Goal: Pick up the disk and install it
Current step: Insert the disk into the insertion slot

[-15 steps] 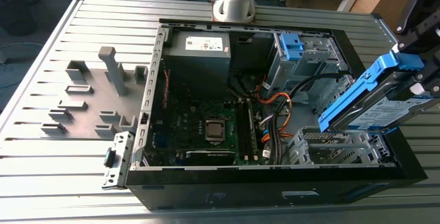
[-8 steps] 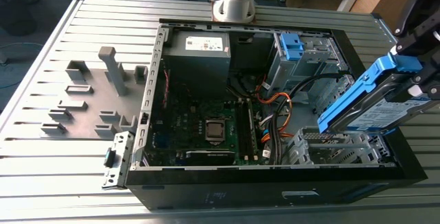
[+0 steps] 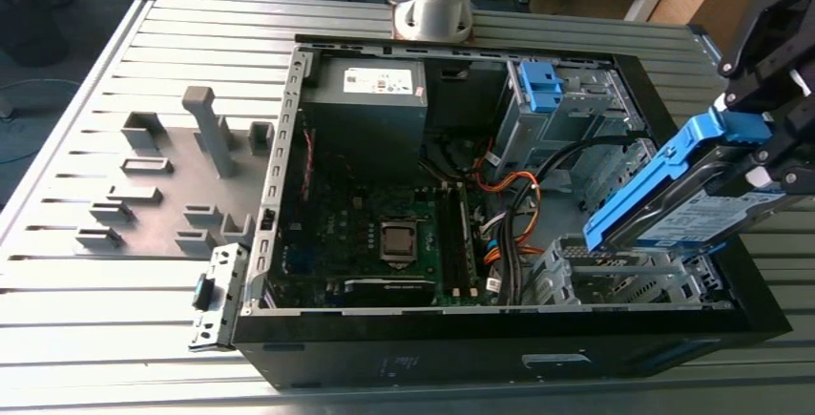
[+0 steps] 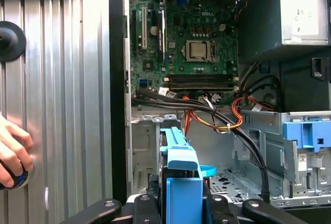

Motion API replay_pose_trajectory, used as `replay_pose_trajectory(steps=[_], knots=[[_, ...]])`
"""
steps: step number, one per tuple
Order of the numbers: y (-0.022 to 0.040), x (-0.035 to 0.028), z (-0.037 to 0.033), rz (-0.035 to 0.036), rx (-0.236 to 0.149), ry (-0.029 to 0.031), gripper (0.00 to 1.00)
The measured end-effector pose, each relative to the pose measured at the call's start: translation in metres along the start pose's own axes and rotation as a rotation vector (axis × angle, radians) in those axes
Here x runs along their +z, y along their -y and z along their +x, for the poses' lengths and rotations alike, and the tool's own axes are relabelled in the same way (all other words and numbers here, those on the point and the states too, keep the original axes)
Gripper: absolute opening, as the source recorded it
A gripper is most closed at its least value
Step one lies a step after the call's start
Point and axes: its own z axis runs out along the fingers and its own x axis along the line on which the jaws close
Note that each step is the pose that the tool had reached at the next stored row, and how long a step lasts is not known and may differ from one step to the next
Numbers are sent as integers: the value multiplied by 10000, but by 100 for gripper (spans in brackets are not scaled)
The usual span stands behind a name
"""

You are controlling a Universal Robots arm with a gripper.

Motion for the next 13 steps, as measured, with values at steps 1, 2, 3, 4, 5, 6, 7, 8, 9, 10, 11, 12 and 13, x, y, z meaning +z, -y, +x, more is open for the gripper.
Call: replay_pose_trajectory(steps=[1, 2, 3, 4, 5, 6, 7, 8, 9, 10, 11, 12, 13], knots=[[0, 12, 4, 0, 0, -1, 36], [0, 25, 6, -1, -1, -3, 36], [1, 44, 7, -2, -1, -5, 36], [1, 61, 9, -2, -2, -6, 36], [1, 81, 12, -3, -5, -3, 36], [2, 99, 13, -4, -7, -3, 36], [2, 116, 15, -4, -8, -3, 36], [2, 130, 16, -4, -9, -2, 36], [2, 139, 17, -4, -10, -3, 36], [-1, 150, 19, -4, -10, -3, 36], [-9, 162, 20, -4, -9, -2, 36], [-23, 172, 22, -4, -8, -3, 36], [-33, 182, 23, -4, -11, -2, 36]])
